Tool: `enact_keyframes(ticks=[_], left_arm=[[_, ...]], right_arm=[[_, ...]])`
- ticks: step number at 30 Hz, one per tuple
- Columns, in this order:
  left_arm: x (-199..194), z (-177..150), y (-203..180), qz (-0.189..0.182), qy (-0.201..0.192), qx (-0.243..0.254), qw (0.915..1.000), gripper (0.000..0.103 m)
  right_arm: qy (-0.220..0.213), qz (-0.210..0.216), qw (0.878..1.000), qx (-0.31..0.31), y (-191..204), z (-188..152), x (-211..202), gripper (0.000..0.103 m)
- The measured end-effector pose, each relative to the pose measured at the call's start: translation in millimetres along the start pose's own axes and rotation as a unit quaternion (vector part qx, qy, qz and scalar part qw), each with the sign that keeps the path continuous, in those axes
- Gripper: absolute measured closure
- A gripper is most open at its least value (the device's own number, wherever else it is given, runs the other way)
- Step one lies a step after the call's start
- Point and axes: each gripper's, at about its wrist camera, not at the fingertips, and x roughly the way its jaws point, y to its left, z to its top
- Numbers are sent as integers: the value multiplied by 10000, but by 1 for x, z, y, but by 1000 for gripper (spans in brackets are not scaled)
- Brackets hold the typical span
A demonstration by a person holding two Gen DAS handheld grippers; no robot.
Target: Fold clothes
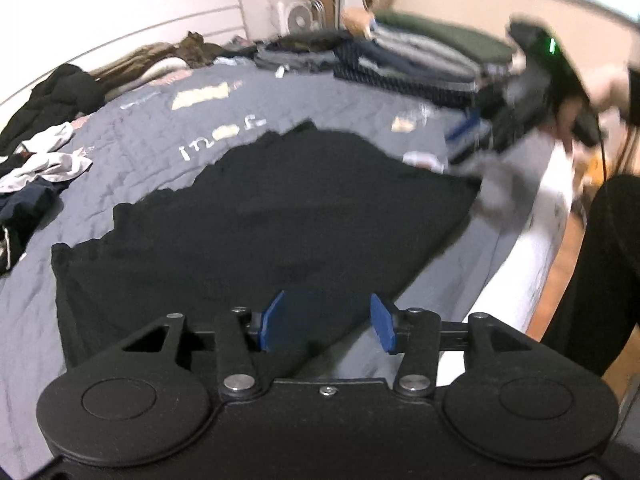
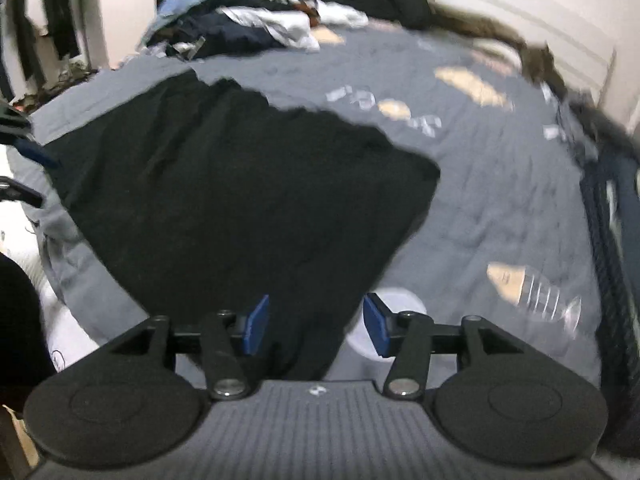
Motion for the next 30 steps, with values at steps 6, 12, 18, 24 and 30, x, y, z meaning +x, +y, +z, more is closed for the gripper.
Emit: enact_keyframes(ticks=[6,12,18,24,30], left_arm=[[34,17,-46,-109,-160,260,9995,56],[87,27,-116,312,-140,1695,9849,56],[138,34,-169,800,-327,3038,9488,56],[181,10,-211,1437,-530,4507,8794,78],[158,32,-174,573,-329,3099,9485,99]], right_arm=[[455,688,9877,1331,-26,-34,11,73],[116,1261,9662,2243,-42,-56,7,96],[-121,1523,9617,2275,-65,-56,-5,97],[-194,1829,9511,2481,-74,-64,-5,97],[-3,1538,9625,2235,-70,-67,0,101]])
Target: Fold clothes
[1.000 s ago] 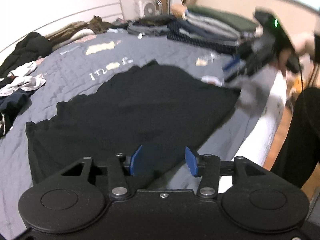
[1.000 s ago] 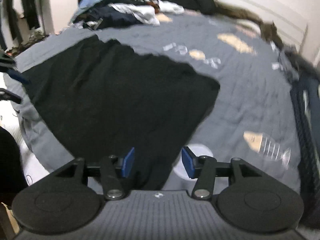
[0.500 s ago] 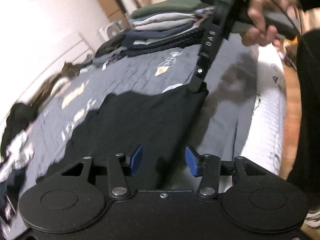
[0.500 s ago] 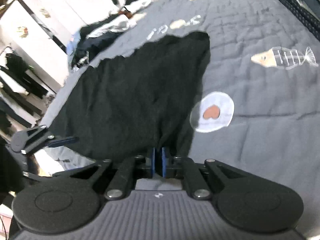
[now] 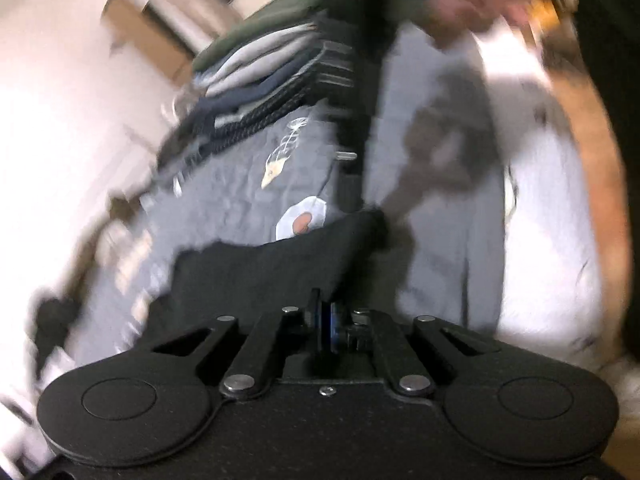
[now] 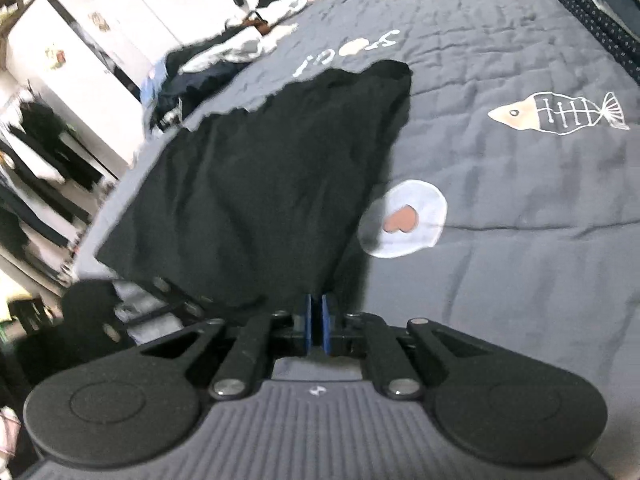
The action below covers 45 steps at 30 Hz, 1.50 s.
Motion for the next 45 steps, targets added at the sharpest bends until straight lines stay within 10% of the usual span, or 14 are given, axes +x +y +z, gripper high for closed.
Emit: enact_keyframes(ticks=[4,10,15,20,24,26,30,35,40,41,45], left_arm=[[-6,0,15,-39,4,-88,10000,99],[-3,2,7,-64,81,-87,9999,99],[-3,6,15,-93,72,-285,9995,99],[-6,9,28,-209,58,-568,9981,99],[-8,10,35,-298,64,-729,9969,99],[-9,11,37,-355,78,-774,9963,99],[-11,10,40,-473,81,-825,9954,99],[-11,13,41,-670,100,-866,9939,99],[-10,9,46,-652,190,-950,9932,99],[-11,9,48,-649,191,-984,9928,99],[-19,16,50,-714,279,-1096,9910,97]], right_arm=[[205,-540,9981,-223,-3,-2,3,103],[-55,-115,9995,-295,11,-6,-20,97],[-384,-9,9977,-567,25,-14,-31,57],[-532,-257,9833,-1721,54,-22,-18,55],[-414,-575,9518,-2985,78,-27,-3,63],[-259,-849,9242,-3714,87,-32,7,93],[-334,-1109,8881,-4448,97,-35,8,95],[-10,-1784,8013,-5710,107,-50,7,96],[464,-2336,7484,-6190,101,-57,14,103],[540,-2452,7416,-6221,98,-57,15,103],[268,-2532,7939,-5521,95,-41,0,103]])
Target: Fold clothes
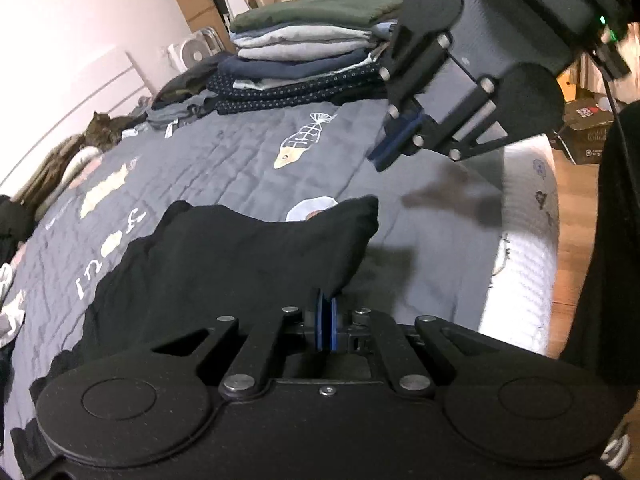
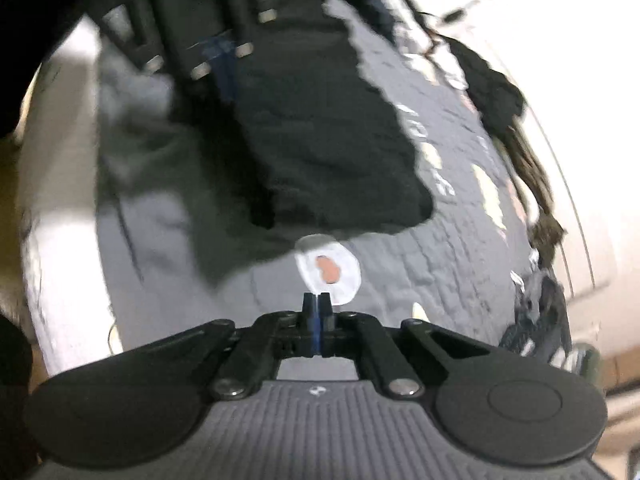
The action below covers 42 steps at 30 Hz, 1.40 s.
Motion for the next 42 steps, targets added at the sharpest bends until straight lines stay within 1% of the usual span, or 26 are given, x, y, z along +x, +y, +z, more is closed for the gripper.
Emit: enact_keyframes(ticks=[2,3,4,6,7,8,9,10,11,13,15,16,17,18,19,21,22,24,27,29,32,33,35,37,39,42], left_arm=[[-12,1,-1,-56,-53,-6,10000,96],[-20,0,1,-66,-101,-98,9999,95],[-28,-1,3,-75,-150,-189,9997,92],[-44,-4,9,-80,-267,-425,9987,71],[-51,-7,15,-46,-371,-674,9970,51],[-59,-10,22,-12,-476,-922,9946,43],[-65,-13,29,7,-576,-1197,9911,43],[-69,-17,38,4,-654,-1539,9859,43],[-71,-22,49,17,-706,-1909,9791,43],[-71,-32,66,201,-828,-2549,9632,43],[-67,-45,81,635,-879,-3108,9443,40],[-65,-51,88,856,-883,-3391,9327,36],[-63,-59,95,1009,-876,-3667,9207,35],[-60,-69,101,1030,-848,-3936,9096,35],[-58,-78,107,1056,-788,-4119,9016,35],[-55,-91,114,1172,-539,-4123,9019,35],[-55,-96,117,1313,-405,-4043,9042,35],[-56,-105,124,1581,-143,-3936,9055,35],[-61,-123,139,1759,73,-4099,8950,34],[-66,-132,149,1877,150,-4171,8892,32],[-77,-143,160,2033,109,-4220,8835,29],[-79,-145,163,2059,89,-4237,8821,29],[-82,-147,167,2100,76,-4260,8800,27],[-82,-148,170,2117,68,-4243,8804,27],[-81,-148,174,2125,51,-4224,8811,27],[-79,-148,177,2126,34,-4209,8818,26]], right_arm=[[-195,11,9983,557,-10,3,-9,101],[-342,32,9957,864,-16,5,-15,98],[-469,-9,9915,1215,-23,8,-20,98],[-657,-50,9758,2084,-41,10,-27,96],[-776,-74,9654,2490,-49,9,-29,92],[-893,-99,9530,2893,-57,7,-30,85],[-1005,-125,9384,3305,-66,6,-29,79],[-1120,-148,9199,3754,-73,4,-27,64],[-1228,-166,8993,4193,-79,1,-24,56],[-1346,-90,8536,5031,-86,-6,-15,53],[-1390,27,8089,5713,-87,-13,-2,52],[-1435,48,7900,5961,-86,-15,5,51],[-1462,72,7764,6131,-83,-16,11,51],[-1443,74,7664,6259,-79,-16,17,51],[-1407,98,7669,6261,-74,-13,22,50],[-1336,144,7679,6263,-65,-8,32,49],[-1292,162,7693,6254,-60,-5,36,49],[-1079,127,7865,6080,-55,6,45,49],[-929,155,8042,5868,-51,22,55,48],[-831,175,8146,5737,-48,31,61,48],[-818,90,8227,5625,-52,43,66,48],[-800,44,8248,5597,-54,48,70,48],[-804,36,8242,5605,-60,55,76,48],[-805,52,8222,5635,-65,59,84,48],[-766,11,8232,5625,-74,62,91,48],[-707,-152,8222,5645,-91,62,104,47]])
